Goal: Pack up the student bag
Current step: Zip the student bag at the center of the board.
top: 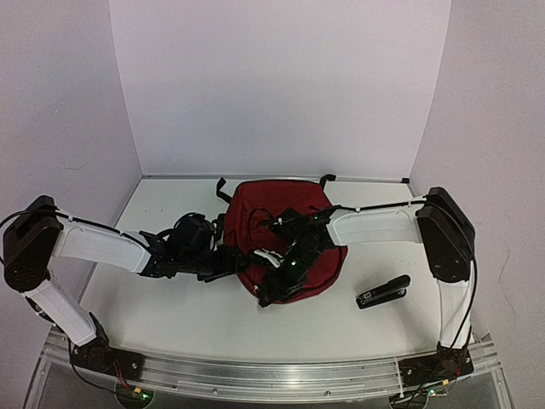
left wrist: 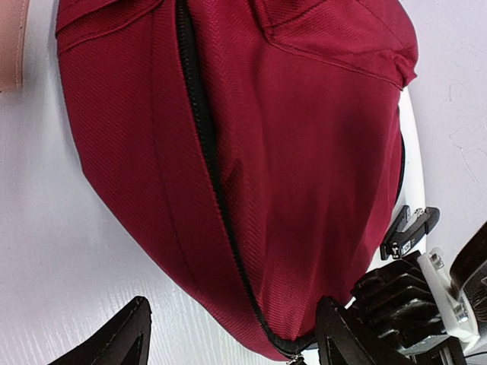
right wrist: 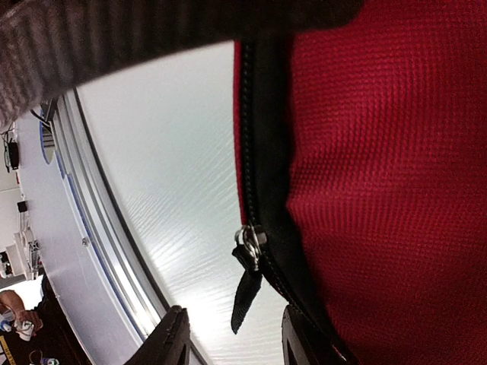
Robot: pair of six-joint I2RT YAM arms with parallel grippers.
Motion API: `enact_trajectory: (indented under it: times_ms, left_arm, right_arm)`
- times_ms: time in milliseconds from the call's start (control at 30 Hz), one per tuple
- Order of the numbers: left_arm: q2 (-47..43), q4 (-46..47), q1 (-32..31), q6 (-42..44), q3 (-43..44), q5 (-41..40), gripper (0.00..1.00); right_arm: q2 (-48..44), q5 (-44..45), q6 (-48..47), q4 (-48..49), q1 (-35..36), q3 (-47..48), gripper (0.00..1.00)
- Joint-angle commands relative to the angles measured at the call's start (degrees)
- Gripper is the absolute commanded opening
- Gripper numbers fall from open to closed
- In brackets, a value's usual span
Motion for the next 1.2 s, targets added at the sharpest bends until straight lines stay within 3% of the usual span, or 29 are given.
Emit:
enact_trajectory:
  times_ms: [0,267,567,867,967,1100,1167]
  left_arm:
    - [-1.3,2.9,-0.1,-1.0,0.1,-0.3,0.74]
    - [-0.6,4.7,-0.1,-2.5,-0.7,-0.5,0.73]
    - [-2.7,5.5,-0.1,-3.8,-2.5,-2.5,0.74]
    - [-2.3,6.5,-0.1,-4.9,-2.9,-2.4,0.74]
    - [-1.8,6.9,-0.1,-5.5,-2.9,-2.2,0.75]
    - [-1.3,8.1,-0.1,-6.0,-3.2,-2.0,0.76]
    - [-0.7,8.4,-0.1,-5.4,-2.4,-1.3,0.76]
  right_arm:
    - [1.8,2.5,1.4,2.2,0.4,0.9,0.41]
    - [0.8,4.3,2.9,4.1,1.7,0.3,0.34]
    - [-3.4,8.9,5.9,12.6,2.2,-5.7,0.34]
    - [-2.6,9.6,5.3,13.8,2.6,-5.9,0.30]
    - [-2.8,9.4,5.3,14.5,2.7,-6.1,0.24]
    - [-3.6,9.5,4.6,14.5,2.6,-6.5,0.02]
    - [-4.9,10.2,4.0,14.5,2.6,-7.4,0.00]
